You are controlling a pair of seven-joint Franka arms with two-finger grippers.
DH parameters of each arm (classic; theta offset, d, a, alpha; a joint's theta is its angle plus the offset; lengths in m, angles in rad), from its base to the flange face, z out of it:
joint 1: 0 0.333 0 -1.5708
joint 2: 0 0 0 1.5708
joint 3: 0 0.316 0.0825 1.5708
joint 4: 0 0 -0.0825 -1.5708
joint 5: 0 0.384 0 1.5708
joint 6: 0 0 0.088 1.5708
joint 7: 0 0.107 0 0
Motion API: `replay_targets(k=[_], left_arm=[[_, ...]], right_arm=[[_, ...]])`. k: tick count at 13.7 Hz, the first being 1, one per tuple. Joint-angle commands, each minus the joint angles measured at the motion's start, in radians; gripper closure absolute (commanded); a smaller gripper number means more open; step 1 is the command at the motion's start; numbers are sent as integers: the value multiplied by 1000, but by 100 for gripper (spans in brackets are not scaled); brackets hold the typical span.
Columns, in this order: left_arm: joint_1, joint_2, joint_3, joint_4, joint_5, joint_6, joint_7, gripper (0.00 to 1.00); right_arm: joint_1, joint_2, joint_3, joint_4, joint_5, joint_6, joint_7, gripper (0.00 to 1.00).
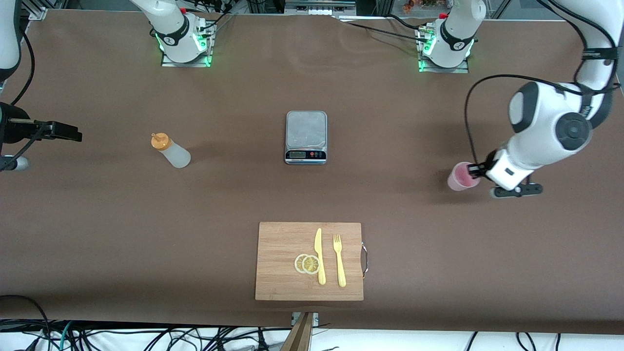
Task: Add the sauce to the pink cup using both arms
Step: 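Carry the pink cup with the left gripper onto the scale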
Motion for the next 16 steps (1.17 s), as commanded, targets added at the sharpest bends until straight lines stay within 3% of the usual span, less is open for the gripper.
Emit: replay_targets(k=[1,5,11,16], left_arm=[[2,0,-127,17,-21,-24,-220,100],[-59,62,-278,72,-22,-22,-539,100],[-327,197,-280,195,-19,25,-912,100],[-447,248,-277,180,-10,137,-1040,100]], right_arm=[[-8,3,5,16,-1,-6,5,0],[-6,2,5,16,-1,-8,3,0],[-2,2,6,17,-32,-15,-12,0],[-2,3,6,14,-48,-20,-36,0]])
